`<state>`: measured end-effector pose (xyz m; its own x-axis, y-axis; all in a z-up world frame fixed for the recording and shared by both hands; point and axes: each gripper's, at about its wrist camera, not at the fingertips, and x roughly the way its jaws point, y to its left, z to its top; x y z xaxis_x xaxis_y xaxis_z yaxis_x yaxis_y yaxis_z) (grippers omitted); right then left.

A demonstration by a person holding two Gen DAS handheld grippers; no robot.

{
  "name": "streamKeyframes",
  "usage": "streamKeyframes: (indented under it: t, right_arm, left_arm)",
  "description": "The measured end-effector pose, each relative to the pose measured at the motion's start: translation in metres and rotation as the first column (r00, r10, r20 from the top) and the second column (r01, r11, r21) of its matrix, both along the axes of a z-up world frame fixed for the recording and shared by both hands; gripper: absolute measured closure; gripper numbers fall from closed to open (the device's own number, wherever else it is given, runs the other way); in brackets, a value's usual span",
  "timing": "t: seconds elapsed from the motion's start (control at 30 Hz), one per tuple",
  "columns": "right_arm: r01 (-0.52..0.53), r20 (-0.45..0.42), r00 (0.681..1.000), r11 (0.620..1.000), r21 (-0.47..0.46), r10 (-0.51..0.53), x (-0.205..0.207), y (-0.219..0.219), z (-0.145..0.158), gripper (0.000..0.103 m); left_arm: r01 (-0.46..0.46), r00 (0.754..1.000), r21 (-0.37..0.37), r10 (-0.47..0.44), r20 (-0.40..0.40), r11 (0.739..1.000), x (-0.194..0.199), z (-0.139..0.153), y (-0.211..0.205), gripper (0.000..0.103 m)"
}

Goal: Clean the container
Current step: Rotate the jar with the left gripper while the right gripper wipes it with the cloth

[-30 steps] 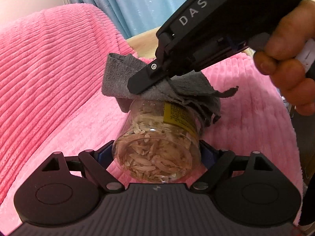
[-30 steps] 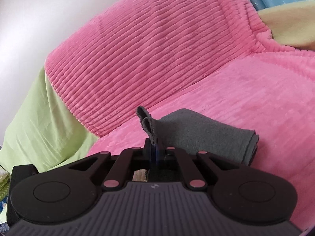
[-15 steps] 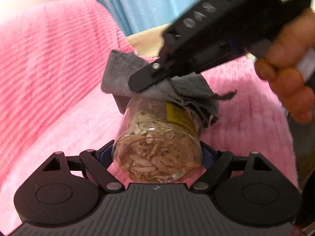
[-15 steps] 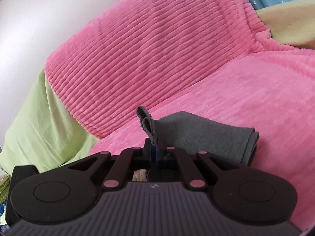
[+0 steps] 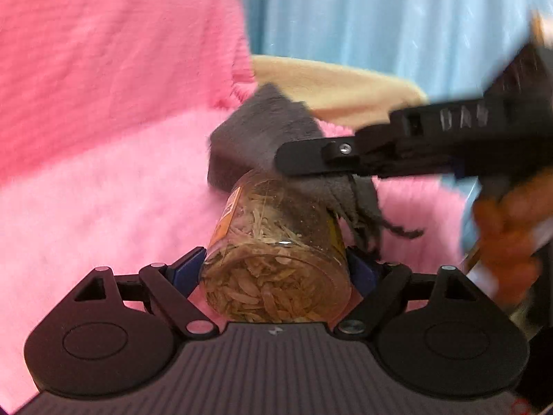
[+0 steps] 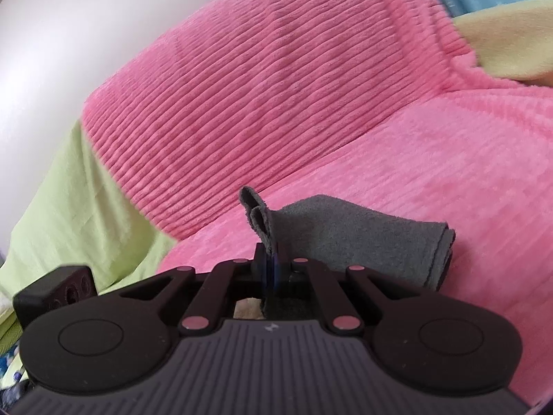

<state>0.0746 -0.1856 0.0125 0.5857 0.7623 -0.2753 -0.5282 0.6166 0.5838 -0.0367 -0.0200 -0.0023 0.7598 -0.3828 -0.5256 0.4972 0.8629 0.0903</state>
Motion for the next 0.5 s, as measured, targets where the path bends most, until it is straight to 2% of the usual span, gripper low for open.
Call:
streamKeyframes:
  t: [0.07, 0.13, 0.23, 0.37, 0.43, 0.5]
  right_arm:
    - [-0.061, 0.002, 0.998, 0.998, -0.004, 0.061, -0.006, 0.006, 0.001, 0.101]
    - [-0.103, 0.016, 0.995, 0.994, -0.025, 0.103, -0.011, 0.013, 0.003, 0.101]
    - [-0.081, 0.037, 0.996, 0.995, -0.051, 0.083, -0.006, 0.013, 0.005, 0.102]
    - [0.063, 0.024, 0.998, 0.997, -0.032, -0.062, 0.010, -0.001, 0.002, 0.102]
    - [0.063, 0.005, 0.998, 0.998, -0.001, -0.063, 0.014, -0.004, -0.001, 0.102]
    - [0.065, 0.014, 0.998, 0.998, -0.009, -0.065, 0.013, -0.003, -0.001, 0.102]
  left_arm:
    - [0.016, 0.997, 0.133, -0.026, 0.077, 0.991, -0.005, -0.004, -0.011, 0.018]
    - [0.023, 0.993, 0.195, -0.046, 0.112, 0.981, -0.009, -0.008, -0.017, 0.018]
    - [0.025, 0.991, 0.208, -0.051, 0.121, 0.978, -0.011, -0.009, -0.020, 0.018]
    - [0.025, 0.991, 0.215, -0.053, 0.126, 0.976, -0.015, -0.008, -0.022, 0.018]
    - [0.022, 0.992, 0.205, -0.047, 0.119, 0.978, -0.014, -0.008, -0.022, 0.017]
    - [0.014, 0.996, 0.167, -0.029, 0.088, 0.986, -0.011, -0.007, -0.016, 0.017]
